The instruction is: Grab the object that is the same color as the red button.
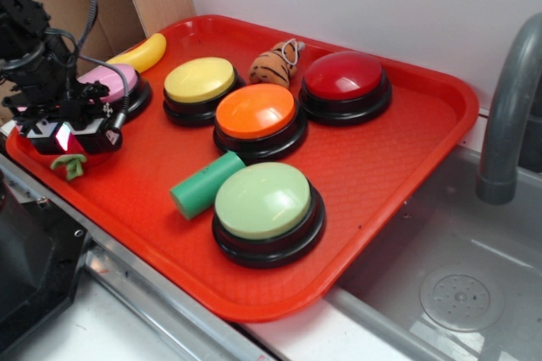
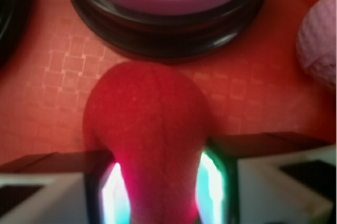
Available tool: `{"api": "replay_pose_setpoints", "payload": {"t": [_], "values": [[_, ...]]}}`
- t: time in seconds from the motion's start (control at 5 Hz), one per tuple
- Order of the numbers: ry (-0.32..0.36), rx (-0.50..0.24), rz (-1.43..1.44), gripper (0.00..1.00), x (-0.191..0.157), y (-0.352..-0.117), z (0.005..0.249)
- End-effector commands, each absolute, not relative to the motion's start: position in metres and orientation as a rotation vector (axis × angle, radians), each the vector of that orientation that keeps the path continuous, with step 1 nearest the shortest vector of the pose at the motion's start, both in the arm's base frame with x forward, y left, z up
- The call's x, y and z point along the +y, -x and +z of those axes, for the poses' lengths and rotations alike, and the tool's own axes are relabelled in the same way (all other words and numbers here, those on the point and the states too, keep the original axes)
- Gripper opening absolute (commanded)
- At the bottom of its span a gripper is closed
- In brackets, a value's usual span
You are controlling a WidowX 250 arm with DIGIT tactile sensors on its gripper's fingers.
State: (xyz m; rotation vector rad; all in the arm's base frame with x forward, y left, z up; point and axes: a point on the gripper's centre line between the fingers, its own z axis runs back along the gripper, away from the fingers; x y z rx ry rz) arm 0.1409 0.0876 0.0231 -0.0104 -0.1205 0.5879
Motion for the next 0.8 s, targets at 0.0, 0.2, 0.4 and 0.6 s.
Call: {"api": "replay_pose_setpoints", "payload": {"t": [0.0,0.2,0.4,0.6], "values": [[0.002,-0.118,0.412,0.03,0.075,-0.156,0.103],[0.053,-0.136,0.291,0.03,0.051,-0.164,0.14],[0.071,-0.154,0.178,0.03,0.021,-0.172,0.161],[0.075,-0.176,0.181,0.02,0.002,-0.171,0.167]]}}
